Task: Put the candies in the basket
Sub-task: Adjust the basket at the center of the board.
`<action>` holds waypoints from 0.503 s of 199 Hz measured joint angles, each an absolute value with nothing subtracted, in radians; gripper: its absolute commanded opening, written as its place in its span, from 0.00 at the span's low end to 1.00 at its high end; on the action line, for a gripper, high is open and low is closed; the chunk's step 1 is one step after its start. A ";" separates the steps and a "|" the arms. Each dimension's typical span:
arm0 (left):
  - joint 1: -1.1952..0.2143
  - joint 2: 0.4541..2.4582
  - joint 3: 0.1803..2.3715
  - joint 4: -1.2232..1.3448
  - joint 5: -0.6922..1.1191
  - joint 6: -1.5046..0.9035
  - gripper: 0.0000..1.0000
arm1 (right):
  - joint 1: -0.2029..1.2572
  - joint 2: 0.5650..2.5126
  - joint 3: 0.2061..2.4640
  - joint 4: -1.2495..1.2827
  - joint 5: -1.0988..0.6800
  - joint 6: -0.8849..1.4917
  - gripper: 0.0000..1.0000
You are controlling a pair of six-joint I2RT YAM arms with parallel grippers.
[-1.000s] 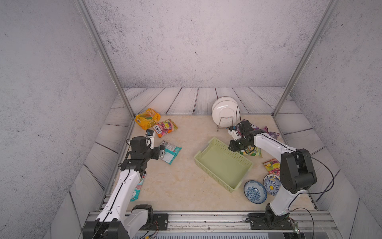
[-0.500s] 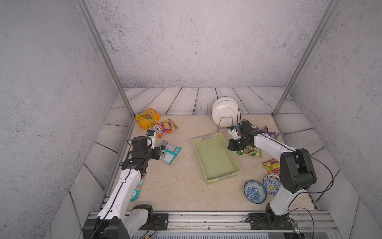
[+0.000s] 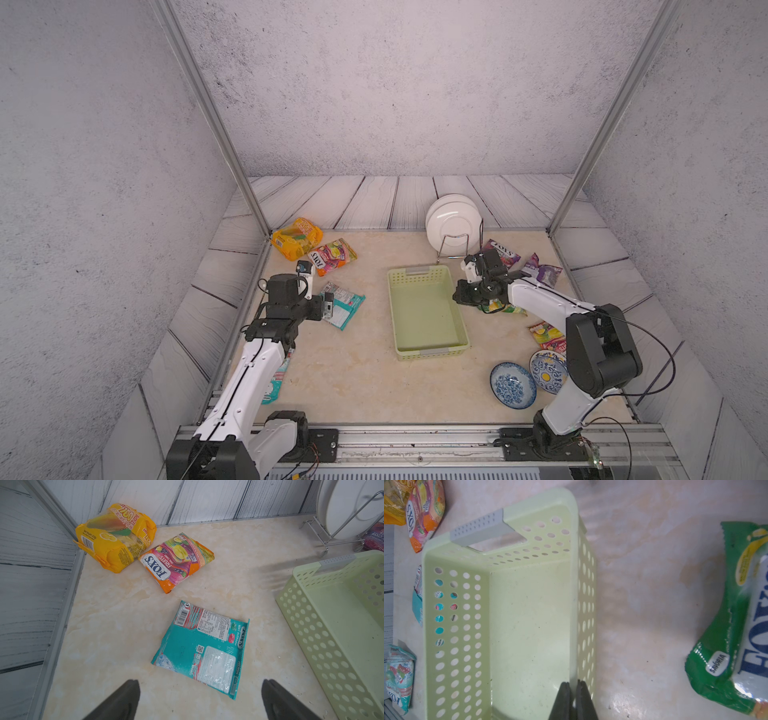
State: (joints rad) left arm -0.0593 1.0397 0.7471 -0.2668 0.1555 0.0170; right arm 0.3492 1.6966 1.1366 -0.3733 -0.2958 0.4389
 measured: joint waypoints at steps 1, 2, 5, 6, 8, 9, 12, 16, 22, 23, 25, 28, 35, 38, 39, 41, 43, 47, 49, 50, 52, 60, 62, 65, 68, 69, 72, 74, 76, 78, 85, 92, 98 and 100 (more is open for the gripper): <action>-0.059 1.040 0.747 -0.267 0.155 0.017 0.98 | 0.350 1.697 1.137 -0.373 -0.295 0.441 0.00; -0.059 1.040 0.747 -0.267 0.155 0.017 0.98 | 0.350 1.697 1.137 -0.373 -0.295 0.442 0.00; -0.059 1.040 0.747 -0.267 0.155 0.016 0.98 | 0.351 1.697 1.136 -0.372 -0.294 0.444 0.00; -0.059 1.040 0.747 -0.266 0.154 0.016 0.98 | 0.352 1.697 1.136 -0.371 -0.293 0.447 0.00; -0.059 1.040 0.747 -0.266 0.154 0.015 0.98 | 0.353 1.697 1.136 -0.370 -0.292 0.447 0.00; -0.059 1.040 0.748 -0.266 0.154 0.015 0.98 | 0.353 1.697 1.135 -0.370 -0.292 0.448 0.00; -0.059 1.040 0.748 -0.266 0.154 0.015 0.98 | 0.354 1.697 1.134 -0.367 -0.291 0.455 0.00; -0.059 1.040 0.747 -0.266 0.153 0.015 0.98 | 0.356 1.697 1.132 -0.362 -0.289 0.459 0.00; -0.059 1.040 0.747 -0.266 0.153 0.015 0.98 | 0.361 1.695 1.126 -0.350 -0.285 0.469 0.00; -0.059 1.040 0.747 -0.266 0.153 0.015 0.98 | 0.362 1.694 1.125 -0.348 -0.285 0.470 0.00; -0.059 1.039 0.747 -0.266 0.153 0.015 0.98 | 0.363 1.693 1.122 -0.344 -0.284 0.472 0.00; -0.059 1.039 0.747 -0.266 0.153 0.015 0.98 | 0.365 1.690 1.118 -0.337 -0.283 0.477 0.00; -0.059 1.039 0.747 -0.266 0.154 0.015 0.98 | 0.371 1.684 1.108 -0.327 -0.281 0.489 0.00; -0.059 1.039 0.747 -0.266 0.154 0.015 0.98 | 0.372 1.681 1.103 -0.324 -0.281 0.494 0.00; -0.059 1.039 0.747 -0.266 0.154 0.015 0.98 | 0.373 1.680 1.103 -0.324 -0.281 0.495 0.00; -0.059 1.039 0.747 -0.266 0.154 0.015 0.98 | 0.374 1.679 1.101 -0.324 -0.280 0.499 0.00; -0.059 1.039 0.747 -0.266 0.154 0.015 0.98 | 0.375 1.678 1.100 -0.324 -0.281 0.501 0.00; -0.059 1.039 0.747 -0.266 0.154 0.015 0.98 | 0.377 1.677 1.100 -0.325 -0.281 0.507 0.00; -0.059 1.039 0.747 -0.267 0.154 0.015 0.98 | 0.378 1.677 1.100 -0.326 -0.281 0.508 0.00; -0.059 1.039 0.747 -0.267 0.154 0.015 0.98 | 0.378 1.677 1.100 -0.325 -0.281 0.509 0.00; -0.059 1.039 0.747 -0.267 0.154 0.015 0.98 | 0.379 1.677 1.100 -0.325 -0.281 0.510 0.00; -0.059 1.040 0.747 -0.266 0.154 0.014 0.98 | 0.383 1.677 1.100 -0.323 -0.280 0.517 0.00; -0.059 1.040 0.747 -0.266 0.154 0.014 0.98 | 0.384 1.677 1.100 -0.323 -0.280 0.521 0.00; -0.059 1.040 0.747 -0.266 0.153 0.014 0.98 | 0.385 1.677 1.099 -0.323 -0.278 0.522 0.00; -0.059 1.040 0.747 -0.266 0.152 0.014 0.98 | 0.386 1.676 1.098 -0.322 -0.278 0.524 0.00; -0.059 1.040 0.747 -0.266 0.152 0.014 0.98 | 0.386 1.676 1.098 -0.321 -0.277 0.525 0.00; -0.060 1.040 0.747 -0.266 0.152 0.014 0.98 | 0.387 1.676 1.097 -0.319 -0.276 0.526 0.00; -0.060 1.040 0.747 -0.266 0.152 0.014 0.98 | 0.388 1.675 1.095 -0.317 -0.275 0.528 0.00; -0.060 1.039 0.747 -0.266 0.151 0.014 0.98 | 0.388 1.675 1.094 -0.316 -0.274 0.529 0.00; -0.060 1.040 0.747 -0.266 0.151 0.015 0.98 | 0.388 1.674 1.093 -0.314 -0.274 0.530 0.00; -0.062 1.040 0.747 -0.266 0.152 0.015 0.98 | 0.390 1.671 1.087 -0.306 -0.272 0.535 0.00; -0.062 1.040 0.747 -0.266 0.154 0.015 0.98 | 0.391 1.670 1.085 -0.303 -0.269 0.540 0.00; -0.063 1.040 0.747 -0.266 0.154 0.014 0.98 | 0.391 1.669 1.085 -0.305 -0.267 0.543 0.00; -0.064 1.040 0.747 -0.266 0.155 0.014 0.98 | 0.392 1.669 1.085 -0.305 -0.266 0.543 0.00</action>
State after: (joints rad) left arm -0.0635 1.0397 0.7471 -0.2665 0.1547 0.0139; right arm 0.3920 1.6691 1.0851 -0.3054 -0.2665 0.5426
